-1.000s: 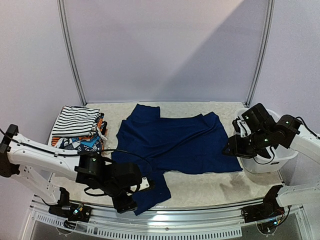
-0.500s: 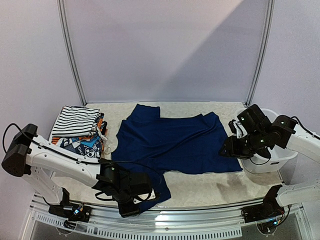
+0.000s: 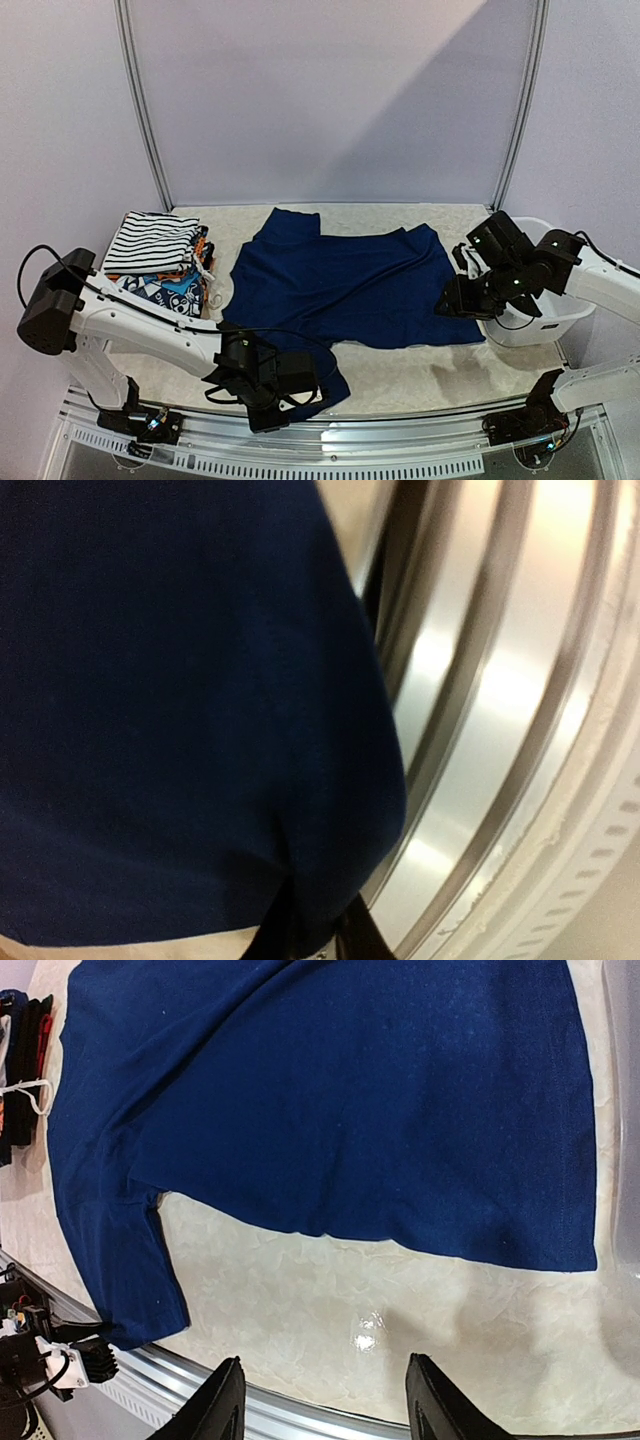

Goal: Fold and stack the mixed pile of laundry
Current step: Flatten out the crumpled T-shirt at the center of the board.

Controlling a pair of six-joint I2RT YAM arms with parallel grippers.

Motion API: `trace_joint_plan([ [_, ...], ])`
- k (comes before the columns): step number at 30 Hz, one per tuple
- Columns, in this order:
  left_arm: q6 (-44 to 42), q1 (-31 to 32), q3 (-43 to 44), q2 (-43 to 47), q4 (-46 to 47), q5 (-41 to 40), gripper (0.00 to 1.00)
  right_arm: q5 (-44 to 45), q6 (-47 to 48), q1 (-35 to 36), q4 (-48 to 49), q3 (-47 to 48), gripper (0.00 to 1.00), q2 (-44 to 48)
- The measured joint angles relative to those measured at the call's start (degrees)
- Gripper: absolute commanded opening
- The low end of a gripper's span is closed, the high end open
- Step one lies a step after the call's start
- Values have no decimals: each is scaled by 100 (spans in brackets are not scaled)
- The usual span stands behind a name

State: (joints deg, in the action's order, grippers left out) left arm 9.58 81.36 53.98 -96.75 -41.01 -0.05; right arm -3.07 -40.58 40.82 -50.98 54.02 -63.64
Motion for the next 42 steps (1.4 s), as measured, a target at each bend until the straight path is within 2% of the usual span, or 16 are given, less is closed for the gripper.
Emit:
trace_joint_plan([
  [3,13,13,2,2,0,63,0,61,0,4,0,0,55,-20],
  [13,90,-20,17,149,-326,-205,0,387,-201,7,-22,-68,54,-79],
  [25,535,-494,20,1467,-935,-400,0,833,-1534,28,-496,-601,54,-769],
  [29,719,-710,114,1659,-1123,-382,0,944,-1941,35,-483,-730,54,-955],
  [34,1051,-933,411,1665,-1600,-411,0,942,-2127,37,-149,-754,54,-1340],
  [42,1552,-1180,595,1934,-2975,-678,0,949,-2387,39,63,-750,55,-1519],
])
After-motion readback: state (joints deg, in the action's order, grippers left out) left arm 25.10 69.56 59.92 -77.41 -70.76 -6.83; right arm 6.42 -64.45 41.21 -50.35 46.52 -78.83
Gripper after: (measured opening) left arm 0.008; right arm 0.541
